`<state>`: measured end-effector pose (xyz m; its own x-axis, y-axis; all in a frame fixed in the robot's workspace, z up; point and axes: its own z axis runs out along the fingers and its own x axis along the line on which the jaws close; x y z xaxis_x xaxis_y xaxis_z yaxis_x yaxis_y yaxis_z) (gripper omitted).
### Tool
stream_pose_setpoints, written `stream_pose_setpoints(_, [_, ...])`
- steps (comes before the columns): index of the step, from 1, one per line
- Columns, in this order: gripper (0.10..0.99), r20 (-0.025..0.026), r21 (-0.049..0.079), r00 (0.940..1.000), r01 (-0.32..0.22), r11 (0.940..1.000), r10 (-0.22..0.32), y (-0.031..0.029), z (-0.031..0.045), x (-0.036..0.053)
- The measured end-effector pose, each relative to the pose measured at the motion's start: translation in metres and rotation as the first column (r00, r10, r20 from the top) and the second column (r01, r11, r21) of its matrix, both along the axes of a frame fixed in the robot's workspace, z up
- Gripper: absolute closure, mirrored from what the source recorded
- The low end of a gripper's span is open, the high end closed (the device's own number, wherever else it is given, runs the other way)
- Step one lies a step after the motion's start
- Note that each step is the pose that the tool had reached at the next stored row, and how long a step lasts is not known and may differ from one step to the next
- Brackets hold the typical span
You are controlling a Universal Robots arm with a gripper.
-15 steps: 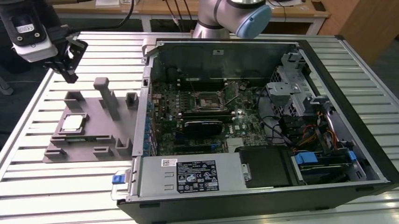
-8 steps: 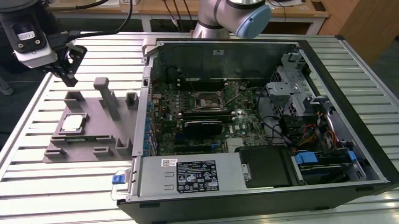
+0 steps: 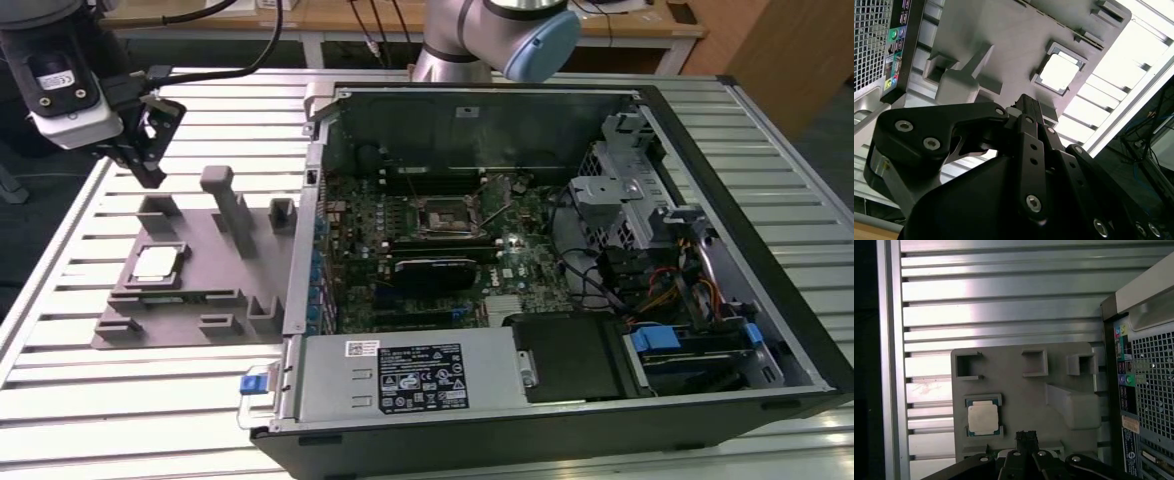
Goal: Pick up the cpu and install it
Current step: 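Pick up the cpu and move it towards the insertion slot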
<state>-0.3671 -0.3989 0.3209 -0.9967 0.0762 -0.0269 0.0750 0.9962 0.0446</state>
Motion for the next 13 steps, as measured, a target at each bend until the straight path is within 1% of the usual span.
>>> stream_pose_setpoints(13, [0.98,-0.0002,0.0,1.0,0.0,1.0,0.0,0.0,-0.0063,-0.0053])
